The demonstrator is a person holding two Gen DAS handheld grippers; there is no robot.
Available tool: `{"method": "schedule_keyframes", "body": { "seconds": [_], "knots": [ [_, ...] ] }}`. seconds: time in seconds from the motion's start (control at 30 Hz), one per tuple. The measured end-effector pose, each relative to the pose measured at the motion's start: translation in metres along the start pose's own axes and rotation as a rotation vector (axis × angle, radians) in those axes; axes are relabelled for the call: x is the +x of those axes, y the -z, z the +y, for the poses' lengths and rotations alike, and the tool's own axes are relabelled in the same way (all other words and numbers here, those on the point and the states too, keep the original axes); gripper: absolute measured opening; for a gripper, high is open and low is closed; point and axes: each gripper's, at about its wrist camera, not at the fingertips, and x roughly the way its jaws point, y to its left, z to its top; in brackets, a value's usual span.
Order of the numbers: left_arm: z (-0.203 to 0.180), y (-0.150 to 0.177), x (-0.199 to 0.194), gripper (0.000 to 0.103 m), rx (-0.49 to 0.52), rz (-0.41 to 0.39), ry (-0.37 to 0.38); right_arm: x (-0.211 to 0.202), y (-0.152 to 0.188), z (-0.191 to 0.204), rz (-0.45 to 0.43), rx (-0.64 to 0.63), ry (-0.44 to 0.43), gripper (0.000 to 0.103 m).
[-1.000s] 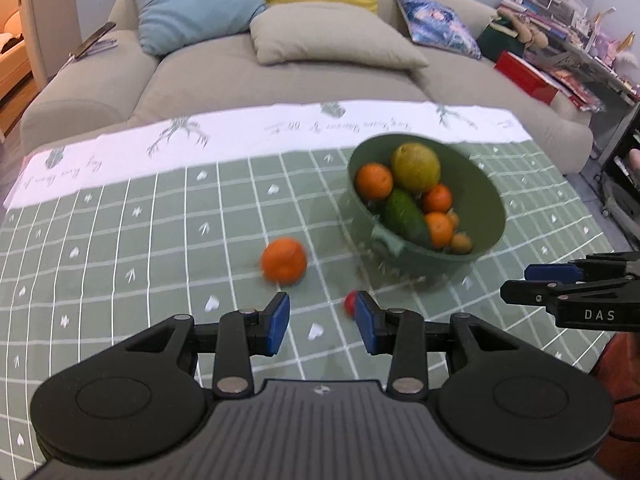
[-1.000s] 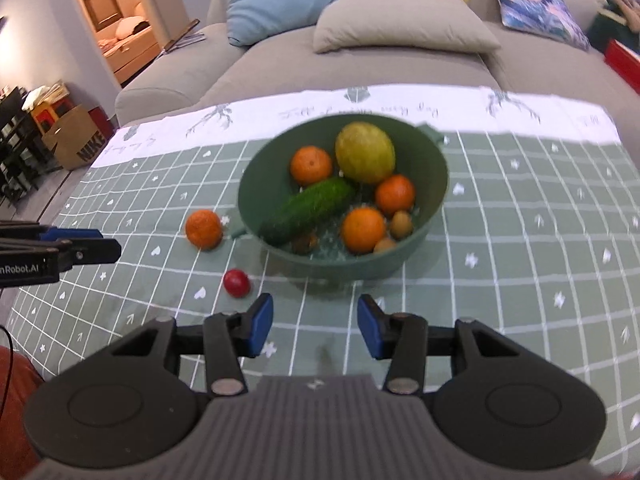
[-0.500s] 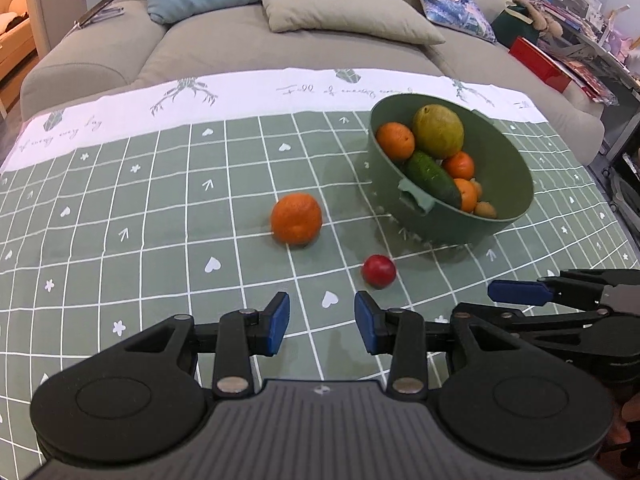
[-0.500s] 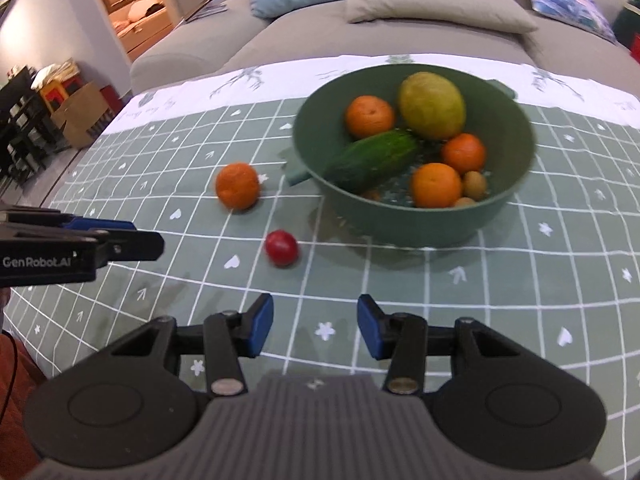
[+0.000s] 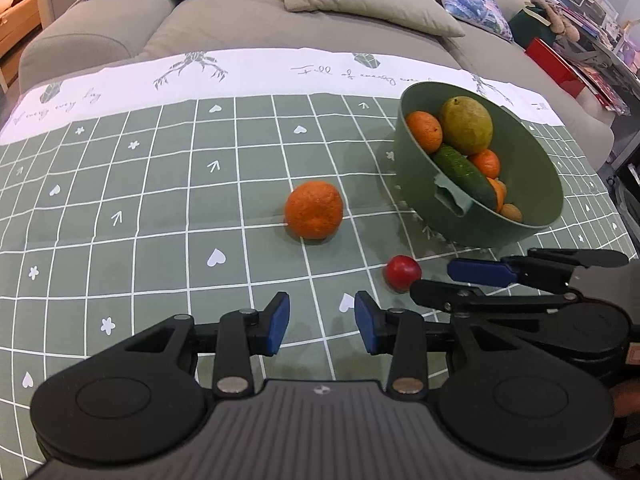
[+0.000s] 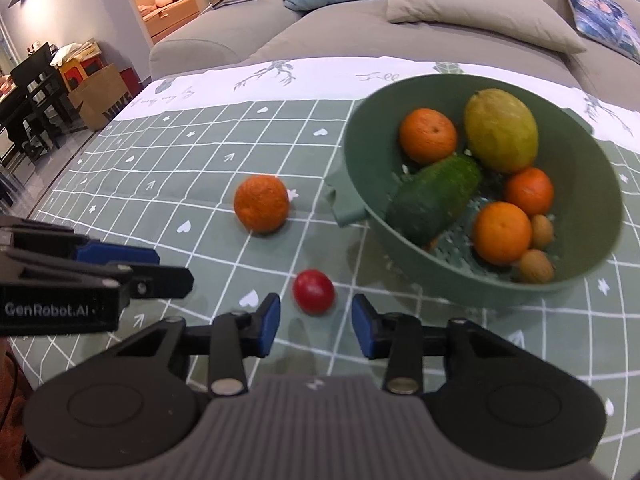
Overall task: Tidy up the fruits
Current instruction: 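Move both open tools back toward the red plum and the orange, then grasp the red plum with the right tool while the left tool grasps the orange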
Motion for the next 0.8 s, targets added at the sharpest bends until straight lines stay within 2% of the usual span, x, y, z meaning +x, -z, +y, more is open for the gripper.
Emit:
{"method": "schedule_keyframes", "body": {
  "seconds": [0.43, 0.57, 0.67, 0.8],
  "knots": [
    [0.010, -0.001, 0.017, 0.045, -0.028, 0.030, 0.016, 0.030, -0.008, -0.002, 0.035, 0.013, -0.006, 0.033],
    [0.011, -0.003, 0.020, 0.045, -0.032, 0.028, 0.019, 0.033, -0.006, -0.002, 0.044, 0.014, -0.013, 0.025],
    [0.012, -0.004, 0.021, 0.045, -0.038, 0.021, 0.019, 0.032, -0.005, -0.001, 0.041, 0.003, -0.011, 0.023],
    [0.010, -0.010, 0.024, 0.055, -0.031, -0.004, 0.014, 0.028, -0.005, -0.003, 0.031, 0.014, -0.004, 0.023]
  ]
}}
